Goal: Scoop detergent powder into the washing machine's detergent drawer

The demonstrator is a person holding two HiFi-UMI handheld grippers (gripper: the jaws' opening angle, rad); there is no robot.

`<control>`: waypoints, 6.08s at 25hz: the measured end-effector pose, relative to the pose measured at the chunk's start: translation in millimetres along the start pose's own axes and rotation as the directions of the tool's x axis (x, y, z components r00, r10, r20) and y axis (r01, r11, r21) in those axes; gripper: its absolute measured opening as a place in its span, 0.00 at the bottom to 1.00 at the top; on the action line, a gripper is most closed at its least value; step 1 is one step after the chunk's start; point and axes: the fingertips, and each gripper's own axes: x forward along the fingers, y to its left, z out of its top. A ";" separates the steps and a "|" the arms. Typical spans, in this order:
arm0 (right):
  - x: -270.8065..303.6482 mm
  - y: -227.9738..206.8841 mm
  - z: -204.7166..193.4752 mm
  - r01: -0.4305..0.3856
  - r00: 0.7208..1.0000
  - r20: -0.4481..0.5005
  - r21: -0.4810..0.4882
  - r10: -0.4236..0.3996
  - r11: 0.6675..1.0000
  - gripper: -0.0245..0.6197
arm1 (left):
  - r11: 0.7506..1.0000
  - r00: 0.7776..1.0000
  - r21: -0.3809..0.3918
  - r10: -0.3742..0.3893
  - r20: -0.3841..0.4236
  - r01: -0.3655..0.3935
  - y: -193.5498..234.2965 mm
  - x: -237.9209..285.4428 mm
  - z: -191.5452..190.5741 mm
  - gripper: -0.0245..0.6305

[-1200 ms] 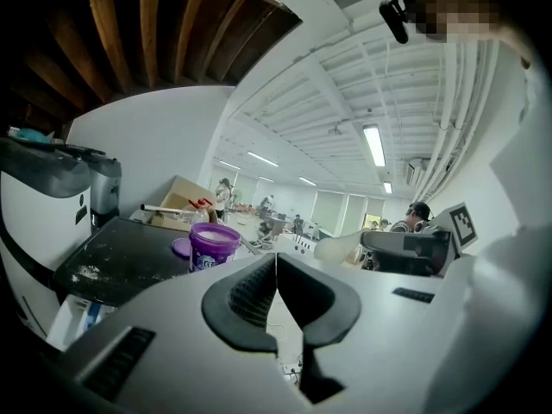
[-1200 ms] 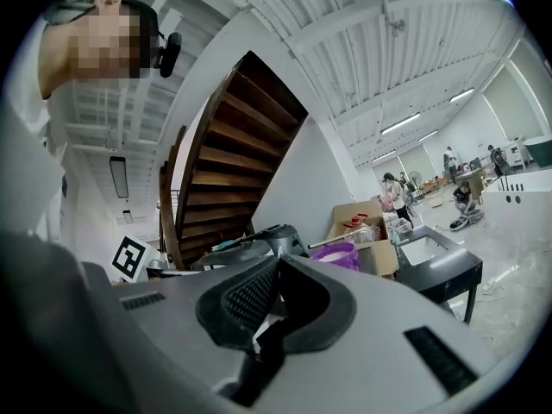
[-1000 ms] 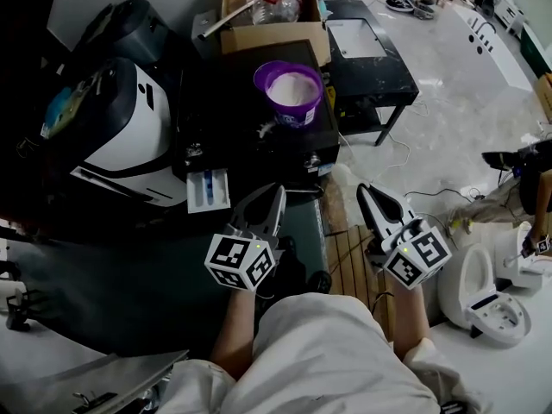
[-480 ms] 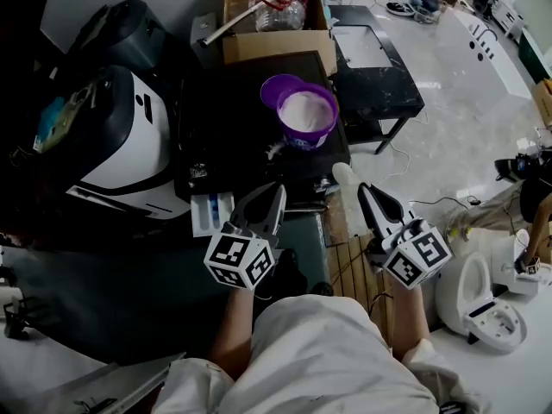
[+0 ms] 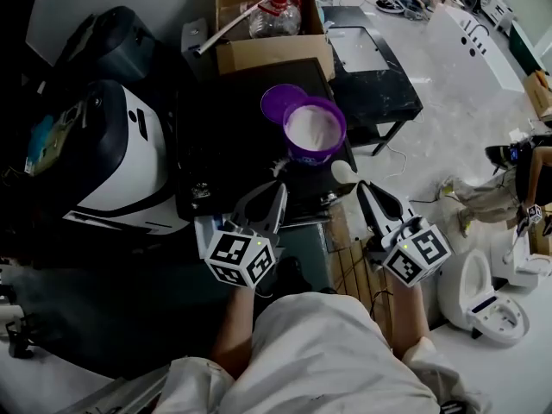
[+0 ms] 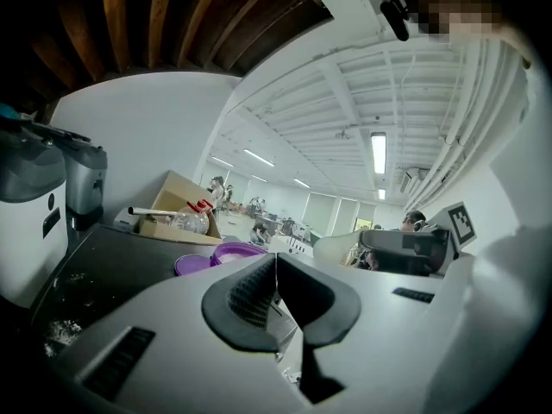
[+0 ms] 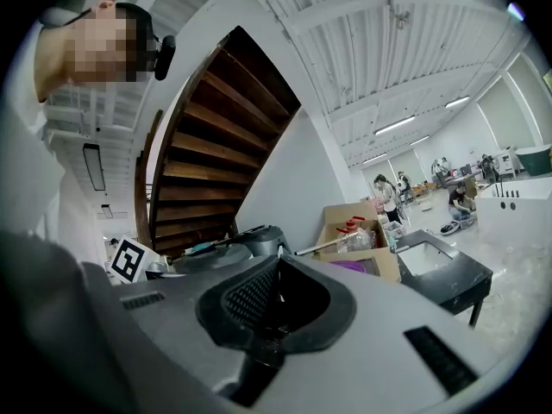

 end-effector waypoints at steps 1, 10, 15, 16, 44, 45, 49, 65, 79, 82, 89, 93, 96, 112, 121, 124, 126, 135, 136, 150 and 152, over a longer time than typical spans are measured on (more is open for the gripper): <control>4.7 0.3 0.1 0.001 1.000 0.001 -0.002 -0.001 1.000 0.05 | 1.000 1.000 -0.001 -0.004 -0.001 0.004 4.0 1.4 0.6 0.07; 38.2 -0.2 -0.8 0.042 0.999 -0.007 -0.026 -0.042 0.999 0.05 | 0.999 0.999 -0.004 -0.040 -0.014 0.040 30.5 9.5 4.5 0.07; 49.7 -2.0 -2.9 0.061 0.998 -0.026 -0.046 -0.062 0.997 0.05 | 0.998 0.998 -0.018 -0.061 -0.025 0.060 32.9 12.9 1.7 0.07; 52.2 -3.1 -2.4 0.063 0.998 -0.028 -0.053 -0.064 0.997 0.05 | 0.998 0.997 -0.018 -0.065 -0.029 0.064 32.6 13.7 0.8 0.07; 147.5 -68.3 -11.9 0.014 0.978 -0.201 -0.170 -0.049 0.985 0.05 | 0.998 0.998 -0.057 -0.007 -0.063 0.003 56.8 55.1 -7.9 0.07; 150.4 -71.0 -12.3 0.012 0.977 -0.209 -0.172 -0.048 0.985 0.05 | 0.998 0.998 -0.059 -0.004 -0.064 0.001 57.9 57.2 -7.8 0.07; 160.6 -81.4 -15.0 0.005 0.969 -0.241 -0.191 -0.052 0.982 0.05 | 0.998 0.998 -0.066 0.008 -0.067 -0.012 62.8 64.8 -8.2 0.07; 195.4 -105.7 -32.5 -0.034 0.910 -0.408 -0.257 -0.076 0.966 0.05 | 0.995 0.995 -0.087 0.044 -0.086 -0.052 73.2 77.3 -14.7 0.07; 212.9 -113.1 -45.8 -0.060 0.859 -0.502 -0.287 -0.097 0.956 0.05 | 0.991 0.993 -0.102 0.074 -0.088 -0.083 81.6 76.5 -17.2 0.07; 215.6 -112.0 -48.9 -0.074 0.851 -0.516 -0.294 -0.093 0.953 0.05 | 0.991 0.993 -0.102 0.077 -0.085 -0.085 82.8 75.1 -16.7 0.07; 221.8 -105.5 -55.2 -0.127 0.834 -0.549 -0.289 -0.055 0.949 0.05 | 0.990 0.993 -0.104 0.084 -0.081 -0.093 84.8 72.4 -16.7 0.07; 223.6 -101.1 -59.6 -0.154 0.824 -0.565 -0.268 -0.026 0.951 0.05 | 0.990 0.993 -0.105 0.086 -0.076 -0.093 85.0 71.2 -16.4 0.07; 225.2 -99.3 -60.2 -0.167 0.819 -0.574 -0.269 -0.019 0.948 0.05 | 0.990 0.994 -0.106 0.084 -0.075 -0.092 85.6 71.0 -15.7 0.07; 220.1 -74.1 -78.7 -0.279 0.768 -0.636 -0.231 0.072 0.932 0.05 | 0.990 0.994 -0.106 0.089 -0.069 -0.096 86.3 66.1 -14.8 0.07; 214.0 -65.9 -81.1 -0.278 0.766 -0.630 -0.150 0.125 0.949 0.05 | 0.990 0.994 -0.104 0.088 -0.065 -0.095 86.0 63.1 -15.4 0.07; 211.5 -62.9 -80.9 -0.279 0.766 -0.626 -0.120 0.145 0.953 0.05 | 0.990 0.994 -0.102 0.086 -0.062 -0.092 85.0 63.2 -15.4 0.07; 209.7 -61.2 -80.3 -0.279 0.766 -0.624 -0.102 0.156 0.955 0.05 | 0.991 0.995 -0.101 0.084 -0.062 -0.090 84.1 63.3 -15.3 0.07; 204.0 -45.1 -76.7 -0.267 0.777 -0.595 -0.014 0.207 0.964 0.05 | 0.992 0.996 -0.095 0.074 -0.054 -0.079 82.2 60.9 -12.2 0.07; 203.7 -44.5 -76.7 -0.262 0.779 -0.591 -0.004 0.209 0.965 0.05 | 0.993 0.996 -0.093 0.072 -0.053 -0.077 82.0 60.8 -11.7 0.07; 194.3 -48.7 -68.6 -0.156 0.830 -0.509 0.181 0.228 0.971 0.05 | 0.995 0.998 -0.085 0.046 -0.045 -0.050 83.7 53.7 -7.9 0.07; 190.8 -53.1 -68.8 -0.120 0.843 -0.494 0.214 0.213 0.970 0.05 | 0.996 0.998 -0.082 0.038 -0.045 -0.042 83.3 52.4 -7.2 0.07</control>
